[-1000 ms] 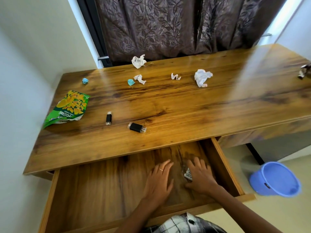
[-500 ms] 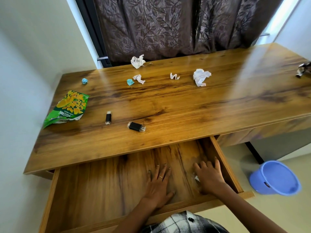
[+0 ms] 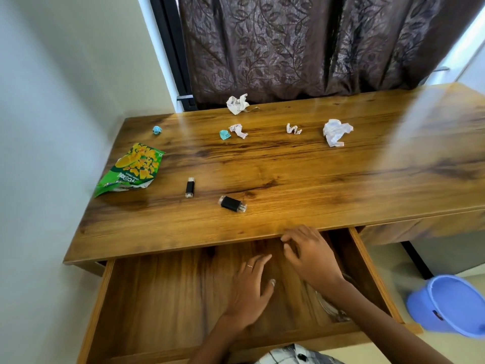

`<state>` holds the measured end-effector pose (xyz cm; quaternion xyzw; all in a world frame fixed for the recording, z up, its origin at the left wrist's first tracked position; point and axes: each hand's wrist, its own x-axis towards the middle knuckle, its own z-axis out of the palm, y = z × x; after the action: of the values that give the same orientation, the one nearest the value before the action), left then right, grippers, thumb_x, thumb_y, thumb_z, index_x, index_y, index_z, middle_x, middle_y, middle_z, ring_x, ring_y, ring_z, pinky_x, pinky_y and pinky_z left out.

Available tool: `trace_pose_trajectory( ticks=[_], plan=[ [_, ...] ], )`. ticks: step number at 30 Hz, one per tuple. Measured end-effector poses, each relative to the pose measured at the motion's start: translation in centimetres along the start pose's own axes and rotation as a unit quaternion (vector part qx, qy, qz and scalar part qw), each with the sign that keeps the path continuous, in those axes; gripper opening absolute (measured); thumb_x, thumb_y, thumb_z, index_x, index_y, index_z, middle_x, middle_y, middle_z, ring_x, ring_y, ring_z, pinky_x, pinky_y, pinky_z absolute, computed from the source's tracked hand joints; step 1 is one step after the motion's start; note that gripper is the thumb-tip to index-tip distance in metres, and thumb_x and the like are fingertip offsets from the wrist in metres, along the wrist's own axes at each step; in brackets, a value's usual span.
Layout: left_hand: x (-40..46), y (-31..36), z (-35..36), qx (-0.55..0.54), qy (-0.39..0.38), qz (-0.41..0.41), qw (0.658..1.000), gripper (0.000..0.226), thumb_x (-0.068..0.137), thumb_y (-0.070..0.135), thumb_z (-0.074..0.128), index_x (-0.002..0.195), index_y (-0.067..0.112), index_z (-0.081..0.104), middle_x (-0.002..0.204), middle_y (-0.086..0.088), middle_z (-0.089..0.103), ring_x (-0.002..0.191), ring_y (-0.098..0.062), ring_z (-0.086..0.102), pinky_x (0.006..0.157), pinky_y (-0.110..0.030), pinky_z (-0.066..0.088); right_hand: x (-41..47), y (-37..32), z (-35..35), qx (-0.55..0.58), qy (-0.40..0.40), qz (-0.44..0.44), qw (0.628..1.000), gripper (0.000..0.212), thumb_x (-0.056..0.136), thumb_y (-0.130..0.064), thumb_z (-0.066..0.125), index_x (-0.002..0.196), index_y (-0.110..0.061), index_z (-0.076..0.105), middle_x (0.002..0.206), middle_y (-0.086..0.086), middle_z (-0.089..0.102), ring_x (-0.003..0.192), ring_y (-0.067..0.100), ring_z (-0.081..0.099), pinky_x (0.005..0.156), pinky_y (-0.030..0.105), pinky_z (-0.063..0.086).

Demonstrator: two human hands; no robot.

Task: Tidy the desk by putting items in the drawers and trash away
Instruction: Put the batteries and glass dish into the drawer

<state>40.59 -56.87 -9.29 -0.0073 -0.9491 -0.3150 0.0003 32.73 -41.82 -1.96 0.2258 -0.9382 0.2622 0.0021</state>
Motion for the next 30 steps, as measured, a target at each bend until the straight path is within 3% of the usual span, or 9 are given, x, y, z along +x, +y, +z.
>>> trace_pose_trajectory(
  ticks=[6,10,12,14,18,20,23,26,30],
  plan=[
    [0.0,-0.9,-1.7,-0.182,0.045,-0.137,0.973,0.046,0.095,0.037,0.050,0.138,0.035,0.034,0.134,0.021,0.037,0.122,0.001,0.040,0.096,-0.018,0.034,6.7,-4.3,1.5,0.008,-0.053,-0.063,0.997,0.034,0.095,-0.029,0.048,0.128,-0.020,0.049,0.133,-0.004,0.045,0.127,0.014,0.038,0.100,0.023,0.031],
    [0.0,-0.8,-2.6,-0.375,0.041,-0.238,0.895,0.030,0.096,0.025,0.051,0.125,0.034,0.046,0.131,0.007,0.051,0.113,-0.003,0.051,0.086,-0.016,0.043,10.6,-5.9,4.2,0.004,-0.104,-0.056,0.993,0.054,0.094,-0.027,0.050,0.144,-0.019,0.031,0.153,0.003,0.021,0.140,0.022,0.022,0.113,0.033,0.023],
    [0.2,-0.6,-3.5,-0.466,0.031,-0.301,0.831,0.024,0.098,0.027,0.047,0.121,0.029,0.053,0.126,0.006,0.057,0.108,-0.003,0.056,0.083,-0.018,0.046,11.6,-6.3,5.3,-0.008,-0.111,-0.063,0.992,0.055,0.094,-0.024,0.051,0.145,-0.019,0.030,0.154,0.005,0.023,0.139,0.023,0.024,0.113,0.035,0.023],
    [0.3,-0.7,-4.5,-0.585,0.031,-0.344,0.734,0.029,0.099,0.031,0.042,0.121,0.022,0.058,0.122,0.005,0.063,0.108,-0.011,0.061,0.087,-0.027,0.049,12.0,-6.5,5.9,-0.016,-0.079,-0.080,0.994,0.049,0.093,-0.020,0.053,0.140,-0.017,0.039,0.144,0.005,0.042,0.132,0.022,0.035,0.110,0.033,0.029],
    [0.3,-1.1,-6.0,-0.773,0.080,-0.332,0.534,0.041,0.095,0.037,0.044,0.122,0.009,0.056,0.125,-0.010,0.063,0.117,-0.025,0.056,0.100,-0.040,0.042,10.5,-7.4,5.8,0.048,-0.082,-0.131,0.987,0.035,0.084,-0.019,0.061,0.119,-0.016,0.056,0.116,0.003,0.061,0.110,0.019,0.051,0.096,0.035,0.042],
    [0.6,-1.1,-6.6,-0.812,0.106,-0.320,0.476,0.042,0.091,0.039,0.048,0.119,0.009,0.058,0.122,-0.014,0.064,0.117,-0.027,0.056,0.099,-0.041,0.042,8.6,-8.2,5.8,0.083,-0.132,-0.155,0.976,0.030,0.082,-0.030,0.060,0.111,-0.019,0.059,0.107,-0.004,0.062,0.101,0.012,0.052,0.088,0.033,0.046],
    [1.0,-1.3,-6.9,-0.821,0.138,-0.318,0.454,0.031,0.096,0.031,0.045,0.112,0.010,0.060,0.109,-0.014,0.069,0.101,-0.023,0.065,0.086,-0.037,0.053,7.0,-9.0,5.8,0.094,-0.149,-0.165,0.970,0.029,0.085,-0.040,0.053,0.104,-0.020,0.063,0.099,-0.006,0.062,0.094,0.009,0.052,0.081,0.029,0.048],
    [0.8,-1.9,-6.3,-0.813,0.153,-0.346,0.443,0.028,0.098,0.022,0.044,0.115,0.005,0.057,0.100,-0.013,0.072,0.083,-0.021,0.072,0.076,-0.035,0.056,8.3,-9.8,5.5,0.113,-0.120,-0.154,0.974,0.021,0.090,-0.030,0.053,0.101,-0.016,0.065,0.099,-0.004,0.061,0.093,0.009,0.052,0.080,0.025,0.044],
    [-0.2,-2.2,-6.2,-0.797,0.129,-0.369,0.461,0.028,0.098,0.020,0.043,0.116,0.006,0.059,0.112,-0.012,0.069,0.088,-0.023,0.071,0.081,-0.035,0.055,11.9,-11.2,6.3,0.071,-0.104,-0.176,0.976,0.025,0.091,-0.021,0.049,0.112,-0.013,0.060,0.117,0.002,0.055,0.110,0.015,0.048,0.093,0.030,0.042]
  ],
)
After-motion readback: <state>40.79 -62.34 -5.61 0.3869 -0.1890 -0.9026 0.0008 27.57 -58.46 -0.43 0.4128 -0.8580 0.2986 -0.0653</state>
